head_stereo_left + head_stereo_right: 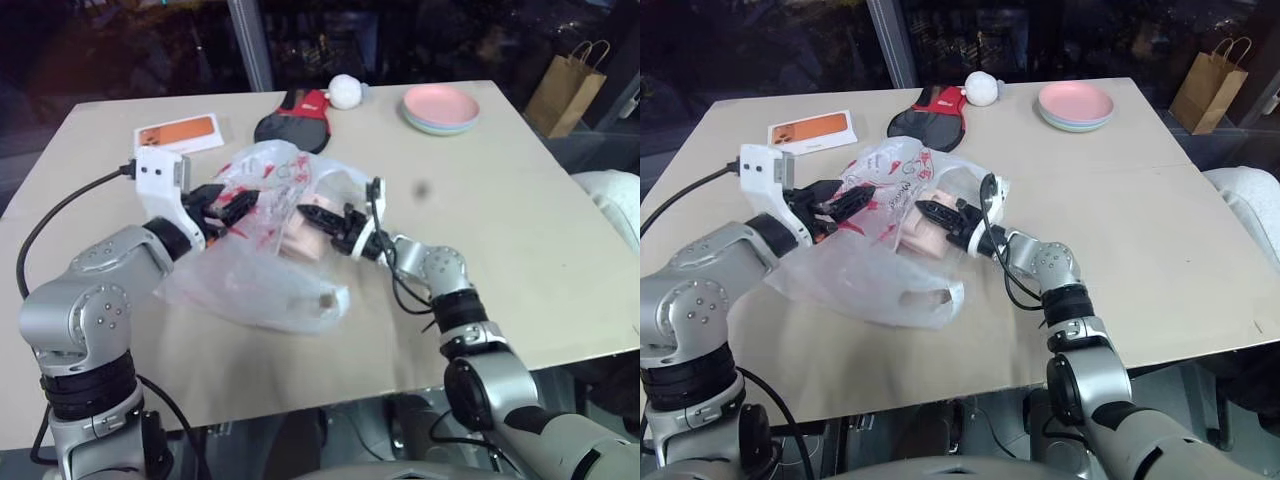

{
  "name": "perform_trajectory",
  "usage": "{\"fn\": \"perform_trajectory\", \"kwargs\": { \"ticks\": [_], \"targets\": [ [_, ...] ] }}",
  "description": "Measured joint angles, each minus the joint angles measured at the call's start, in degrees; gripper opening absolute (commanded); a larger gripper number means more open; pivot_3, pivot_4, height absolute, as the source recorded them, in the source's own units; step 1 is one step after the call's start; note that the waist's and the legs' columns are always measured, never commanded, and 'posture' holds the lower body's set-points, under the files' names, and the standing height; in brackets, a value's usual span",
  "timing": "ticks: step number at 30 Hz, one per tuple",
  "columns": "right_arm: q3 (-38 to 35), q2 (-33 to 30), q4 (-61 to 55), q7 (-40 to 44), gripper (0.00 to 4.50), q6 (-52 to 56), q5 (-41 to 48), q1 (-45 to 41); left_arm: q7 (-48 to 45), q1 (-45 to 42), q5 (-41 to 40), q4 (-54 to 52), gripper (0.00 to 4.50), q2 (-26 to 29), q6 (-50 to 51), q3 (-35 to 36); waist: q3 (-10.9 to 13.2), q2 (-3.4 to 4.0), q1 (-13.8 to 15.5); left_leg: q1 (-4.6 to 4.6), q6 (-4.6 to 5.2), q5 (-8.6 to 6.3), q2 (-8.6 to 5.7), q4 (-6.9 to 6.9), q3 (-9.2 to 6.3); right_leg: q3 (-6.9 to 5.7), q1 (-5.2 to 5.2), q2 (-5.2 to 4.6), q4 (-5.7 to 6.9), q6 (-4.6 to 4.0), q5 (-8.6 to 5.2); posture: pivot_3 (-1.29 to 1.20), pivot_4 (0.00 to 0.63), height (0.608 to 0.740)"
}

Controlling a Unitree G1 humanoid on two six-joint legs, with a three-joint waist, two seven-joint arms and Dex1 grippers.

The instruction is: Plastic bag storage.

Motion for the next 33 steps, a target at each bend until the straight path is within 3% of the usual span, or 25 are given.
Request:
{"fn": "perform_trajectory", "kwargs": {
  "ticks": [4,5,7,8,10,13,16,23,28,33],
  "targets": [
    [3.0,0.0,0.8,2.4,0.08,0.1,-0.4,0.0,1.1,0.1,-1.0,-0.3,3.43,0.1,0.2,2.7,0.0,-0.01,-0.1,0.02,0.0,0.0,0.01,-0.04,0.0,-0.01,0.0,0.01,-0.01,0.07,-0.05,0.0,0.15,0.74],
    [4.4,0.0,0.7,3.4,0.36,-0.2,-1.0,0.0,1.5,0.2,-1.3,-0.5,3.43,0.1,0.2,3.1,0.0,-0.01,-0.1,0.03,0.0,0.0,0.01,-0.05,0.0,0.0,0.0,0.01,-0.01,0.08,-0.06,0.0,0.15,0.74],
    [8.2,0.0,0.3,6.5,1.0,-1.4,-4.1,0.0,1.9,0.6,-1.6,-1.5,3.43,0.1,0.3,3.4,0.0,-0.01,-0.1,0.04,0.0,0.0,0.01,-0.05,0.01,0.0,0.0,0.01,-0.01,0.1,-0.07,0.0,0.15,0.74],
    [11.6,-0.1,-0.3,8.6,1.63,-2.0,-6.8,0.0,2.0,1.0,-1.7,-1.8,3.43,0.1,0.3,3.5,0.0,-0.01,-0.2,0.05,0.0,0.0,0.01,-0.05,0.02,0.0,-0.02,0.01,-0.01,0.16,-0.1,0.0,0.15,0.74],
    [16.1,-0.1,-1.9,11.0,2.34,-2.8,-10.2,0.0,2.0,1.2,-2.0,-1.8,3.43,0.0,0.4,3.4,0.0,0.0,-0.1,0.04,0.0,0.0,0.01,-0.07,0.01,-0.01,-0.04,0.01,0.0,0.16,-0.11,0.0,0.15,0.74],
    [22.9,-0.3,-7.3,12.5,3.77,-6.9,-18.2,0.0,1.6,1.6,-3.0,-2.0,3.43,-0.7,0.1,2.9,0.1,-0.03,0.0,-0.07,-0.01,0.0,0.01,-0.08,-0.01,-0.02,-0.13,0.01,0.0,0.19,-0.12,0.0,0.15,0.74],
    [24.0,-1.8,-15.0,12.5,3.77,-11.0,-23.8,0.4,0.2,2.9,-3.2,-1.9,3.43,-0.9,-1.2,1.5,0.2,-0.16,0.4,-0.12,-0.02,0.0,0.0,-0.07,-0.02,-0.04,-0.12,-0.03,-0.03,0.14,-0.09,0.0,0.15,0.74],
    [21.6,-14.3,-32.7,11.3,3.77,-9.4,-28.4,8.0,-5.6,4.3,-4.6,-1.5,3.43,0.2,-4.0,-1.3,0.3,-0.24,1.4,-0.17,-0.03,-0.01,-0.03,-0.17,0.01,-0.06,-0.16,-0.08,-0.18,-0.02,-0.02,0.0,0.15,0.74],
    [20.2,-20.3,-44.3,8.8,3.77,-8.9,-31.9,10.1,-11.8,7.7,-13.4,-3.5,3.43,2.4,-2.6,-0.3,0.5,-0.24,1.2,-0.14,-0.02,-0.01,0.05,-0.26,0.04,-0.05,-0.22,-0.02,-0.15,-0.04,-0.14,0.0,0.15,0.74],
    [20.3,-24.3,-46.4,5.4,3.77,-12.8,-39.9,11.1,-16.2,16.8,-22.5,-8.2,3.43,6.1,-0.5,4.0,0.6,-0.32,1.3,-0.15,-0.03,-0.01,0.07,-0.26,0.19,0.06,-0.24,-0.04,-0.21,-0.02,-0.21,0.0,0.15,0.74]
  ]
}}
